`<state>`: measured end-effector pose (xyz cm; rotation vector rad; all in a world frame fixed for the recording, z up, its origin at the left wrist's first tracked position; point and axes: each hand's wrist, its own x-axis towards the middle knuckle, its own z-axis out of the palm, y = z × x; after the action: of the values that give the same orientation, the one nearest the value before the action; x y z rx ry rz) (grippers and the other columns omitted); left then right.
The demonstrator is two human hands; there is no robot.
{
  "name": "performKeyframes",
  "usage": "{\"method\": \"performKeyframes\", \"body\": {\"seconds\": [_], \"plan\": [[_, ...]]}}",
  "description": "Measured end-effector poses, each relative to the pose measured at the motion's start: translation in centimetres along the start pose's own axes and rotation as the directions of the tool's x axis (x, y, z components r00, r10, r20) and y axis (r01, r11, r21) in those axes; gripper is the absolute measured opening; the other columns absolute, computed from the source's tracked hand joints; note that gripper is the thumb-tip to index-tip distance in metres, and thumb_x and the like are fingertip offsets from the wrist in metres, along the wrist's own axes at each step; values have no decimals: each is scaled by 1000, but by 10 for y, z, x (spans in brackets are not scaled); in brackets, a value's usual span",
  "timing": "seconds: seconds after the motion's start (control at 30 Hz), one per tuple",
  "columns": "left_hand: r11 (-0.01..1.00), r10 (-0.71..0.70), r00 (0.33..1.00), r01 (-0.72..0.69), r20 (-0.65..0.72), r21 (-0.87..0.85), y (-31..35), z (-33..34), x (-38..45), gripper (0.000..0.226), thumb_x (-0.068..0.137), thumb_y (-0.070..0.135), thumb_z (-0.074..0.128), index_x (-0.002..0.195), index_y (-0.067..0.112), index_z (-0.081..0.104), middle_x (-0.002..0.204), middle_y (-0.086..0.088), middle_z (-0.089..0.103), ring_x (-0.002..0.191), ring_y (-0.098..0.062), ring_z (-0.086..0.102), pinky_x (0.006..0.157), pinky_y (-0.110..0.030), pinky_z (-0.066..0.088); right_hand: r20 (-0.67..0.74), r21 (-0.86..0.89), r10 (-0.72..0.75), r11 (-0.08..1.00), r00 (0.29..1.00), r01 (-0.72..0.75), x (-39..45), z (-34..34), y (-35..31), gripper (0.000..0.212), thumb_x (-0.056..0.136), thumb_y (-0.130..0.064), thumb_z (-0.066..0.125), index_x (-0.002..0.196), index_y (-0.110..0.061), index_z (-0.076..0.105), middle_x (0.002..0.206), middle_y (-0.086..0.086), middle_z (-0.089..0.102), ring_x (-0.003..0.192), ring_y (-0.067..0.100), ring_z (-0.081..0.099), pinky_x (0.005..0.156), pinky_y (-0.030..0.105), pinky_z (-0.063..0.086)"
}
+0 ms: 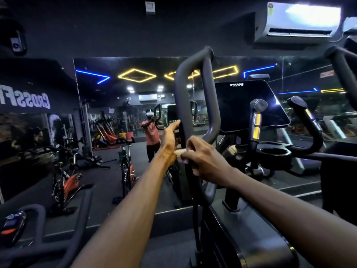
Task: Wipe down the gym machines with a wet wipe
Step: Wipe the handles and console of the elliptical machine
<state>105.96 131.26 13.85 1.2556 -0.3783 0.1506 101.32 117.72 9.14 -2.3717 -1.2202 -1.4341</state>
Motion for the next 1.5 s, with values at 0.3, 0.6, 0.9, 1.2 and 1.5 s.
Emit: {"method": "performKeyframes", "body": {"seconds": [0.3,0.6,0.9,1.2,1.5], "plan": [[1000,4,999,-3,-49,25,-31,9,-14,49,99,56,42,85,19,71,82,-2,72,65,-14,67,59,-26,55,69,-97,-4,995,998,10,-28,4,-10,19,79,-5,66,98,-9,67,91,14,50,69,24,50,50,33,47],[982,126,984,-106,-123,157,-39,24,-25,50,103,56,26,95,26,65,96,9,68,92,-6,66,82,-15,49,103,1,34,999,994,-34,-56,12,-18,22,86,-12,51,97,-11,70,93,11,43,64,19,45,44,28,38],[982,128,982,-105,-141,157,-56,20,-24,70,101,60,26,135,5,56,135,-6,60,125,-20,55,112,-35,40,-48,126,224,968,974,-216,-106,45,-22,14,81,-3,62,88,-11,71,91,11,44,70,24,50,52,35,48],[985,149,973,-131,-175,109,-61,20,-24,43,103,53,32,80,27,58,84,8,60,81,-7,58,81,-25,46,-137,355,645,741,752,-570,-138,76,-45,26,76,5,57,78,-18,68,83,-1,42,66,9,45,57,22,40],[987,141,977,-126,-161,102,-62,17,-25,46,102,56,34,76,27,59,81,6,59,76,-9,58,75,-30,47,-86,521,897,411,433,-748,-120,80,-62,43,85,8,55,110,-20,74,89,9,50,73,1,54,64,6,43]]}}
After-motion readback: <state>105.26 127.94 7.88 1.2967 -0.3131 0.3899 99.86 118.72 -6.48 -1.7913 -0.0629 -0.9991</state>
